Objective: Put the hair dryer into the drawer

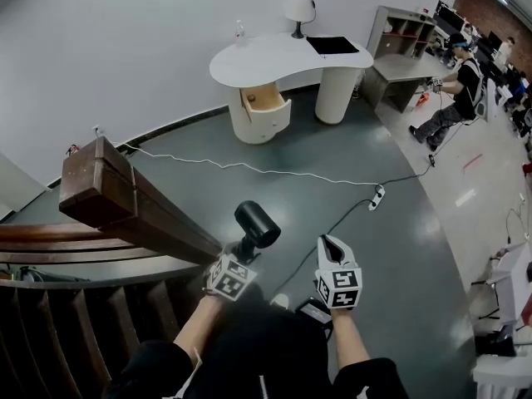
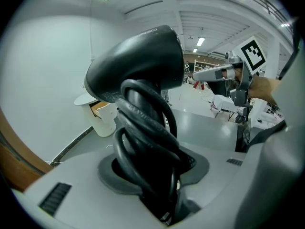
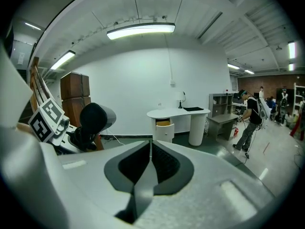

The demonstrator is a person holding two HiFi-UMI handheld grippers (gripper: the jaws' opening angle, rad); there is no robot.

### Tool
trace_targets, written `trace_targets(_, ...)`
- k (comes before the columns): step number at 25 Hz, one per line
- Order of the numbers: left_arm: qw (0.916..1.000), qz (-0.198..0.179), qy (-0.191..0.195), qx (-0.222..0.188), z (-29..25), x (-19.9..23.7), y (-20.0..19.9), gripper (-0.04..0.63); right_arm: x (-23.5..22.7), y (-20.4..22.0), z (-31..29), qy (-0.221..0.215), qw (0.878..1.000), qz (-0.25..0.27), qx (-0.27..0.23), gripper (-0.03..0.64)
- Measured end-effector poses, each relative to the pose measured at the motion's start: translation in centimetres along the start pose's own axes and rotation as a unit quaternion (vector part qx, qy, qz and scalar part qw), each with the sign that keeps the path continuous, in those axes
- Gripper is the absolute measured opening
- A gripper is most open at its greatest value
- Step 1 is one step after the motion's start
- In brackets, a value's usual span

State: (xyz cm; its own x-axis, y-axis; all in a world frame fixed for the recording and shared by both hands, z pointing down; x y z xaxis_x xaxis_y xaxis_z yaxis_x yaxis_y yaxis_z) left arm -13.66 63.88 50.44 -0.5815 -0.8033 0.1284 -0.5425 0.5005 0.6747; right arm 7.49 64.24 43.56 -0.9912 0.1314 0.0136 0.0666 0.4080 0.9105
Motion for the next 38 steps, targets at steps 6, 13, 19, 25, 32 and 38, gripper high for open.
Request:
trace_targets(6, 1.0000, -0.003, 0.000, 0.003, -0.9, 0.4, -1.0, 0.181, -0.8, -0.3, -1.0, -0.003, 1.000, -0.004, 0.000, 0.006)
trace_targets(13, 1.0000, -0.002, 0.001, -0.003, -2.7, 2.5, -3.0, 0.181, -2.0, -1.2, -4.3, -0.004, 1.000, -0.003, 0.007, 0.006)
trace_targets(19, 0.9999, 0.000, 0.012, 0.002, -5.3, 7.3, -5.4, 0.181, -2.7, -3.4, -9.5, 0.001, 1.000, 0.001, 0.015, 0.006)
trace_targets(25, 0.9996, -0.008, 0.025, 0.007, -7.3, 12.1, -8.5, 0.181, -3.5, -6.2, -14.7, 0.008, 1.000, 0.001, 0.019, 0.006)
trace_targets(32, 0.9991, -0.032, 0.026, 0.010, -8.5, 17.3, -10.8, 0.181, -2.8, -8.9, -19.7, 0.012, 1.000, 0.001, 0.021, 0.006)
trace_targets(38, 0.9990, -0.027, 0.034, 0.014, -9.6, 20.7, -11.6, 0.181, -2.4, -10.6, -23.3, 0.012, 1.000, 0.003, 0.020, 0.006)
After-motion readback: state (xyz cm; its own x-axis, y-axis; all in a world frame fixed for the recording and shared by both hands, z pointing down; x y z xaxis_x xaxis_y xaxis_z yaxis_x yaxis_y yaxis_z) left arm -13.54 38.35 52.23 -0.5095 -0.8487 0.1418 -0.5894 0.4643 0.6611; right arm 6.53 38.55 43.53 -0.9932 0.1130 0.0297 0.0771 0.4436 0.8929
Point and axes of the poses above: the fingertips, and each gripper's own axes: z backward along the fingers, x to its left, y out of its underside, the point moved 4 cm from there along z, backward along the fingers, and after that the axes turned 13 degrees about y, right-handed, at the moved point
